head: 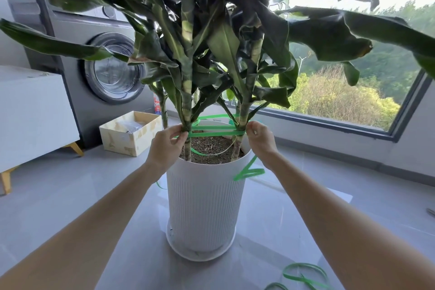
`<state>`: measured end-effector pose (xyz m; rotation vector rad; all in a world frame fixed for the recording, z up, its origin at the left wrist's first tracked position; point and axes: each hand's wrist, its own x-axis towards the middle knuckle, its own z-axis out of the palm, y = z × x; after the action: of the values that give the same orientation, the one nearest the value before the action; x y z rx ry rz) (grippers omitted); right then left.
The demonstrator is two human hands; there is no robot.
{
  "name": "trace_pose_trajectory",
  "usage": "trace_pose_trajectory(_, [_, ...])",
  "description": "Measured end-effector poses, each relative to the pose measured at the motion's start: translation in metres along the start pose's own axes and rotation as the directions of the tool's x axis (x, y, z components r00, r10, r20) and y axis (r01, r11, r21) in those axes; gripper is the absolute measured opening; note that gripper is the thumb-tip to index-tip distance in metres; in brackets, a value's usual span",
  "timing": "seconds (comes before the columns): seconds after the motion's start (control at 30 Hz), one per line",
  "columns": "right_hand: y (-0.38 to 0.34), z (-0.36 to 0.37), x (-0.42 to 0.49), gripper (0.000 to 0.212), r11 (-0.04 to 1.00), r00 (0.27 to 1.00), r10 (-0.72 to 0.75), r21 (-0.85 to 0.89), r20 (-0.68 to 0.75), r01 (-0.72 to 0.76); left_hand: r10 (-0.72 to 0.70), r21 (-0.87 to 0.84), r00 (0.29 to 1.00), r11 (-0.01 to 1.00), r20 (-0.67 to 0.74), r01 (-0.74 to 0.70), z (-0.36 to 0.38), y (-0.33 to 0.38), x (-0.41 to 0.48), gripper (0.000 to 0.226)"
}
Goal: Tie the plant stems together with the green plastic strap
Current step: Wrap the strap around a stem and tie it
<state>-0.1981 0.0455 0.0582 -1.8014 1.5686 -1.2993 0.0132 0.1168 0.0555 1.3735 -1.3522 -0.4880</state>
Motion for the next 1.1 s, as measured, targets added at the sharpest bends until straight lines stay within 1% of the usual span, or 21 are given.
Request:
trace_pose_trajectory(0.13, [0.004,-0.003,-0.002,0.023,0.993,0.999,0.027,0.116,-0.041,-0.022,0.008,0.011,1.000,1.000,-0.003,-0.008,-0.001,0.000,0.001,0.024])
trace_pose_trajectory(0.3, [0.005,0.001,0.002,0.022,0.976,0.986,0.080,0.211,-0.145,-0.048,-0.003,-0.003,1.000,1.000,-0.005,0.003,-0.001,0.001,0.000,0.023])
trace_pose_trajectory(0.53, [0.002,0.004,0.000,0.025,0.989,0.975,0.073,0.145,-0.212,-0.042,-0.007,0.002,1.000,1.000,-0.008,0.007,-0.001,0.002,-0.001,0.025])
trace_pose_trajectory(0.6, [0.001,0.006,-0.003,0.025,0.986,0.971,0.093,0.157,-0.219,-0.059,-0.013,0.008,1.000,1.000,-0.014,0.013,-0.001,0.003,-0.002,0.025])
trace_pose_trajectory(0.7, [-0.001,0.007,-0.007,0.026,0.971,0.964,0.131,0.227,-0.233,-0.077,-0.020,-0.001,1.000,1.000,-0.010,0.020,-0.002,0.004,-0.002,0.027])
trace_pose_trajectory(0.9, [0.000,0.006,-0.009,0.029,0.977,0.965,0.118,0.200,-0.236,-0.071,-0.028,-0.012,1.000,1.000,-0.003,0.028,-0.002,0.005,-0.002,0.027])
trace_pose_trajectory(1.1, [-0.001,0.007,-0.015,0.030,0.978,0.961,0.143,0.185,-0.235,-0.101,-0.039,-0.011,0.999,0.999,0.002,0.039,-0.002,0.005,-0.003,0.028])
